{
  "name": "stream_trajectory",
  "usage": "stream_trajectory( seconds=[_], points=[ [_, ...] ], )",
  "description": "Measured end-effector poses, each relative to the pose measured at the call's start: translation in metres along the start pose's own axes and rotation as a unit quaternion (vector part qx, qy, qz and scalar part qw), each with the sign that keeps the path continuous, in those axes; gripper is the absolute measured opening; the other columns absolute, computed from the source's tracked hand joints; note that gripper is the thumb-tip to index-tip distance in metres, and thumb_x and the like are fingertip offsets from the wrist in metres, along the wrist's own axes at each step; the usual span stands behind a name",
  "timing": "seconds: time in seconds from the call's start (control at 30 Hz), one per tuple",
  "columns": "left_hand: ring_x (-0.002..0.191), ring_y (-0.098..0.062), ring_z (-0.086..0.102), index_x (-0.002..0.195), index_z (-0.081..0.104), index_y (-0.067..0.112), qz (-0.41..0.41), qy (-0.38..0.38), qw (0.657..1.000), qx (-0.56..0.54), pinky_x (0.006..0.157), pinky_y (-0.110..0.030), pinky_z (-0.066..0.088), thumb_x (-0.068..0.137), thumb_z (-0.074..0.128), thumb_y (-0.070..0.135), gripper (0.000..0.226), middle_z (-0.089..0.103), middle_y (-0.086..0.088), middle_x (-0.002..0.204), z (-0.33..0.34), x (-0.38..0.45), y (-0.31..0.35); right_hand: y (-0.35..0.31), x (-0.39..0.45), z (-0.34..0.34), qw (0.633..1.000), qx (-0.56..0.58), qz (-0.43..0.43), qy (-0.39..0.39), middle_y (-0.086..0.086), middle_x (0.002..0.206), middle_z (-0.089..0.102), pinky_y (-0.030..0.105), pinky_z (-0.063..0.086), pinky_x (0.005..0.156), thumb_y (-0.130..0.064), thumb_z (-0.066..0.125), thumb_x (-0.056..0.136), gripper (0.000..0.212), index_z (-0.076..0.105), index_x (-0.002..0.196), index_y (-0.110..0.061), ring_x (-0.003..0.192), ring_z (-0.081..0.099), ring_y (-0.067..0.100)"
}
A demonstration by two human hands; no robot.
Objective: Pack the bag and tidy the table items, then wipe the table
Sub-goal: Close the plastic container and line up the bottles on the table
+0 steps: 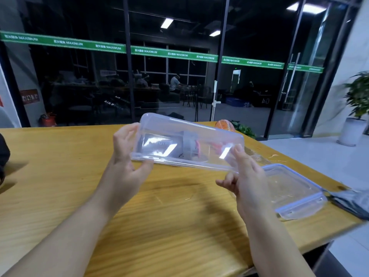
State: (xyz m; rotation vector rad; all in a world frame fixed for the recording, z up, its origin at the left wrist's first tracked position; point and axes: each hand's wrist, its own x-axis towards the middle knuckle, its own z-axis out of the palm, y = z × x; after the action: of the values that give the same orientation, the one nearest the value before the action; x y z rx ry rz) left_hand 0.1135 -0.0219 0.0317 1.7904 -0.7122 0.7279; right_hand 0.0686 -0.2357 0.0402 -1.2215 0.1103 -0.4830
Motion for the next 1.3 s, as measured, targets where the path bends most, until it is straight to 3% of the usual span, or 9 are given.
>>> stream_trajectory(
  seconds=[0.17,0.37,0.5,0.63,0.8,0.93,1.03,1.13,1.3],
  points=[
    [0.127,0.006,0.031,0.125,0.011,0.066,-0.002,-0.02,1.0,0.023,0.097,-0.017,0.032,0.071,0.06,0.027,0.082,0.032,0.011,0.134,-0.002,-0.003,-0.002,0.006,0.005,-0.011,0.994,-0.104,-0.033,-0.009,0.036,0.099,0.054,0.04,0.055,0.063,-0.041,0.053,0.092,0.027,0.066,0.088,-0.018,0.04,0.045,0.014],
    [0.12,0.009,0.033,0.116,0.007,0.07,-0.005,-0.1,0.994,0.049,0.095,-0.005,0.029,0.062,0.047,0.013,0.088,0.023,0.04,0.126,0.002,-0.006,0.0,-0.003,0.018,-0.019,0.973,-0.213,-0.089,-0.029,-0.01,0.072,0.053,0.027,0.04,0.053,-0.047,0.042,0.095,0.027,0.059,0.083,-0.03,0.048,0.05,0.009],
    [0.105,-0.003,0.046,0.124,-0.003,0.062,-0.035,-0.162,0.983,0.081,0.078,-0.016,0.043,0.063,0.052,0.019,0.093,0.027,0.01,0.129,0.008,-0.01,-0.006,-0.009,0.031,-0.028,0.962,-0.238,-0.126,-0.055,-0.017,0.057,0.05,0.015,0.036,0.053,-0.041,0.043,0.097,0.027,0.054,0.077,-0.027,0.055,0.045,0.005],
    [0.102,0.022,0.036,0.115,-0.002,0.062,-0.034,-0.203,0.971,0.123,0.07,-0.005,0.039,0.055,0.056,0.049,0.085,0.019,0.031,0.125,0.012,-0.015,-0.002,-0.007,0.044,-0.033,0.957,-0.243,-0.147,-0.057,-0.009,0.081,0.054,0.015,0.04,0.054,-0.043,0.045,0.094,0.018,0.051,0.096,-0.026,0.063,0.052,0.002],
    [0.109,0.015,0.036,0.106,0.008,0.065,-0.021,-0.168,0.977,0.133,0.079,-0.003,0.035,0.058,0.08,0.039,0.09,0.021,0.039,0.121,0.014,-0.015,0.0,-0.009,0.055,-0.028,0.946,-0.264,-0.169,-0.082,-0.01,0.094,0.057,0.023,0.044,0.066,-0.043,0.047,0.093,0.03,0.044,0.113,-0.021,0.071,0.057,-0.006],
    [0.115,0.011,0.038,0.103,0.018,0.069,-0.036,-0.118,0.985,0.117,0.09,-0.018,0.035,0.046,0.081,0.051,0.087,0.027,0.042,0.121,0.01,-0.011,0.003,-0.013,0.063,-0.028,0.925,-0.335,-0.154,-0.098,-0.007,0.098,0.055,0.017,0.045,0.064,-0.049,0.047,0.09,0.055,0.035,0.133,-0.016,0.076,0.055,0.011],
    [0.113,0.021,0.031,0.105,0.022,0.066,-0.008,-0.106,0.986,0.13,0.09,-0.001,0.026,0.047,0.087,0.049,0.089,0.027,0.044,0.119,0.012,-0.011,0.005,-0.012,0.068,-0.036,0.906,-0.376,-0.149,-0.126,-0.007,0.122,0.051,0.024,0.049,0.076,-0.055,0.051,0.082,0.068,0.031,0.137,-0.021,0.089,0.058,0.007],
    [0.105,0.021,0.033,0.103,0.03,0.053,-0.018,-0.084,0.987,0.138,0.085,0.005,0.022,0.051,0.088,0.04,0.08,0.032,0.039,0.115,0.015,-0.011,0.001,-0.013,0.07,-0.052,0.86,-0.46,-0.153,-0.158,-0.012,0.131,0.044,0.028,0.044,0.091,-0.05,0.059,0.081,0.069,0.031,0.139,-0.024,0.11,0.051,0.004],
    [0.106,-0.002,0.049,0.105,0.032,0.041,-0.064,-0.025,0.994,0.082,0.082,-0.018,0.038,0.048,0.082,0.05,0.076,0.043,0.029,0.112,0.016,-0.008,-0.003,-0.019,0.064,-0.086,0.744,-0.613,-0.146,-0.222,-0.019,0.141,0.036,0.03,0.033,0.108,-0.06,0.063,0.075,0.074,0.032,0.138,-0.037,0.13,0.03,-0.001]
  ],
)
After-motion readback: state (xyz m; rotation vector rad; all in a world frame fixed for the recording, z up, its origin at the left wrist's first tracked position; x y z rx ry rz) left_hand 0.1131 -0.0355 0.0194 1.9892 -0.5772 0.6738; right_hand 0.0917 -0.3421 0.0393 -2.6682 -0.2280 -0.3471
